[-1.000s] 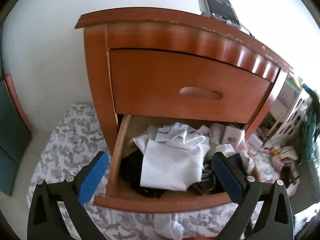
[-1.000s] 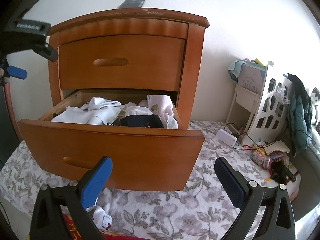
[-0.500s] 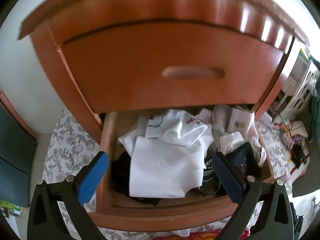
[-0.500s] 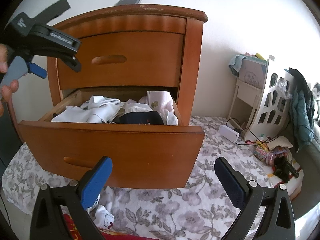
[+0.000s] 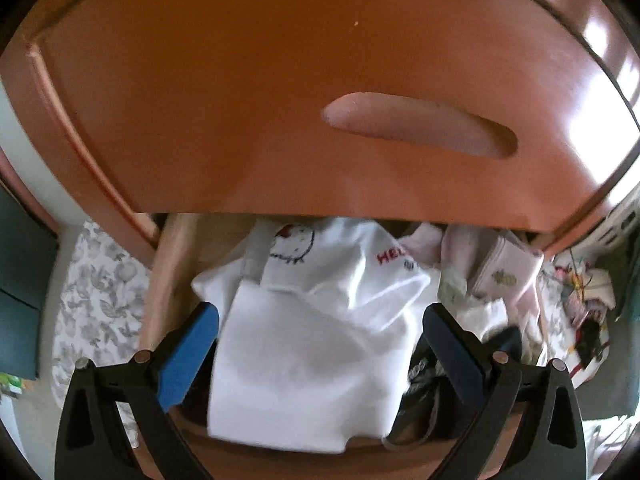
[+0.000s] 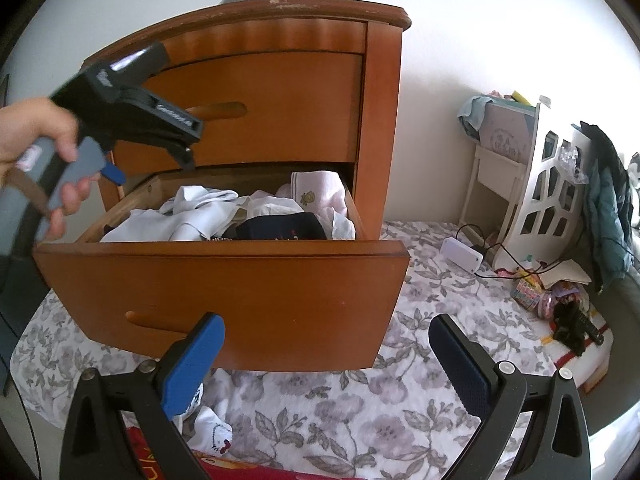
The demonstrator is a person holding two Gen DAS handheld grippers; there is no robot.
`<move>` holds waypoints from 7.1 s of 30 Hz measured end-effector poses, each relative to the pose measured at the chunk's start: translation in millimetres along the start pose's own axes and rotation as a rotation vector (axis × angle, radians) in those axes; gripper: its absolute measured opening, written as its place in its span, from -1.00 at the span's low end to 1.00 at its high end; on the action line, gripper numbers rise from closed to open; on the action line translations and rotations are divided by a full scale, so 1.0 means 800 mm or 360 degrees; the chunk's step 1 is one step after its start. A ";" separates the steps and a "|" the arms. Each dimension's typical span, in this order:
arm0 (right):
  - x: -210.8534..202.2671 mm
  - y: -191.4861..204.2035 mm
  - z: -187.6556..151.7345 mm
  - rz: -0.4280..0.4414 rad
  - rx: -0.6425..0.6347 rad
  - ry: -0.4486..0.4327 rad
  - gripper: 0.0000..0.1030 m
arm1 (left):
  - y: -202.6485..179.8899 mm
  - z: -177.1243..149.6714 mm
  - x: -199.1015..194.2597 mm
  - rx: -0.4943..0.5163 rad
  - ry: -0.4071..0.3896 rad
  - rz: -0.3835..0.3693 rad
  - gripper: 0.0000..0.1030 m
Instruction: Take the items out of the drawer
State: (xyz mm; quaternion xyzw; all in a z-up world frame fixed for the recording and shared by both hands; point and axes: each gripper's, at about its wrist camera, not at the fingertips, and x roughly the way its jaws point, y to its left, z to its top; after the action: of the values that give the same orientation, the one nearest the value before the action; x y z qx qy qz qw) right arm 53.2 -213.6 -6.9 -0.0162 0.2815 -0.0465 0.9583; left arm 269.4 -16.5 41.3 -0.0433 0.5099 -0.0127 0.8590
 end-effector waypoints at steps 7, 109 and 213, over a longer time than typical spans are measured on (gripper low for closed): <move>0.006 -0.004 0.000 0.0014 0.0032 0.0037 1.00 | -0.007 0.012 0.038 -0.0015 0.0065 -0.0009 0.72; 0.013 0.004 0.001 -0.0084 0.0006 0.0067 1.00 | 0.123 -0.090 -0.068 -0.0317 -0.0089 -0.0244 -0.87; 0.005 0.042 -0.003 -0.0209 -0.0277 0.0023 1.00 | 0.099 -0.115 -0.325 -0.0101 -0.0790 -0.0820 -0.92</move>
State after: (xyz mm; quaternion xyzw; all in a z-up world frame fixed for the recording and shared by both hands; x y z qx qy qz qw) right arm 58.0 -180.3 -13.2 -0.1174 0.2898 -0.0846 0.9461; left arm 62.0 74.1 218.0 -0.1988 0.2582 -0.2021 0.9236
